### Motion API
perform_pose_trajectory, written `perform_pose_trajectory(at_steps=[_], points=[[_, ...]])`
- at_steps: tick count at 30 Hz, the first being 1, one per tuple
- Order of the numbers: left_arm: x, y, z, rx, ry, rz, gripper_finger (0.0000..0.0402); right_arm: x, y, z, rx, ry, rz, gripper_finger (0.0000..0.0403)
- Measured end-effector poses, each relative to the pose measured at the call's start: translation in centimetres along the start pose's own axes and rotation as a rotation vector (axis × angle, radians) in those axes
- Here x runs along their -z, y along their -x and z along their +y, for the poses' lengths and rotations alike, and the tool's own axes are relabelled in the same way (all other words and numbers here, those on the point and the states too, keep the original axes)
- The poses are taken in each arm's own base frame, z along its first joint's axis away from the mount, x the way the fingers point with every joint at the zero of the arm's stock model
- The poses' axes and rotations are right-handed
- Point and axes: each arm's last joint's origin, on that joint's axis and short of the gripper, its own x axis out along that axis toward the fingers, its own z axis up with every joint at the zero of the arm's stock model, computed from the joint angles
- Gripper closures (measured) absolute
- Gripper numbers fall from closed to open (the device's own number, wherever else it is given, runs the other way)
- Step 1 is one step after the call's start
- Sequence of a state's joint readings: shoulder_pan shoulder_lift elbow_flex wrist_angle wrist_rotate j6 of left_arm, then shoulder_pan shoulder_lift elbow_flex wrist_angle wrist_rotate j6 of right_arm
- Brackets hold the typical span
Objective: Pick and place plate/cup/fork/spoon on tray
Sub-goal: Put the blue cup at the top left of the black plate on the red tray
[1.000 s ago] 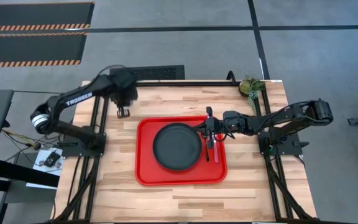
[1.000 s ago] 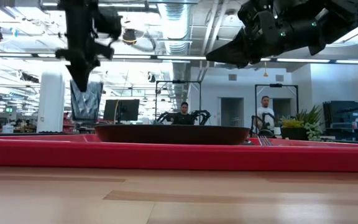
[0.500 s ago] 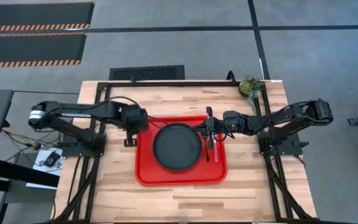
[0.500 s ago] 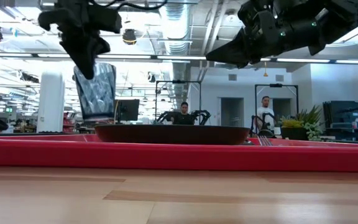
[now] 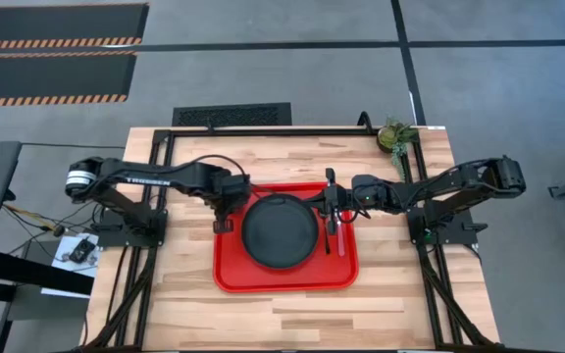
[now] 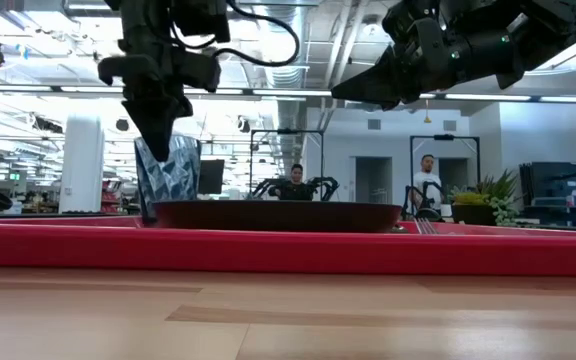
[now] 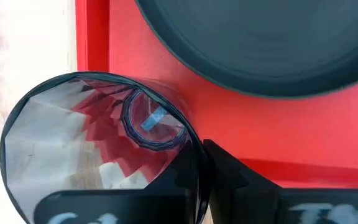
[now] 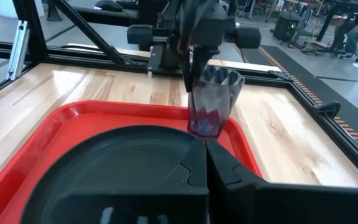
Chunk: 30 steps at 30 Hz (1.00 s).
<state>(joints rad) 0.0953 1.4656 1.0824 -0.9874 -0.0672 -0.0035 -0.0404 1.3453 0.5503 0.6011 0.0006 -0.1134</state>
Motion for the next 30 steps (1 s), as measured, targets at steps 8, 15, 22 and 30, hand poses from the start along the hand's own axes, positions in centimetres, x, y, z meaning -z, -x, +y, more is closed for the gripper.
perform_pose_trajectory(at_steps=[8, 15, 22, 30], points=[[-0.38, -0.79, -0.05, 0.001, -0.001, 0.005, 0.0401, 0.02, 0.00, 0.00, 0.000, 0.000, 0.002, 0.0396], [-0.48, -0.85, 0.19, 0.000, 0.016, -0.008, 0.0401, 0.03, 0.00, 0.00, 0.000, 0.000, 0.003, 0.0399], [-0.43, -0.89, 0.85, -0.002, 0.051, -0.003, 0.0386, 0.03, 0.00, 0.00, 0.000, 0.000, 0.003, 0.0399], [-0.44, -0.90, 0.87, 0.010, 0.055, -0.004, 0.0371, 0.03, 0.00, 0.00, 0.000, 0.000, 0.003, 0.0394]])
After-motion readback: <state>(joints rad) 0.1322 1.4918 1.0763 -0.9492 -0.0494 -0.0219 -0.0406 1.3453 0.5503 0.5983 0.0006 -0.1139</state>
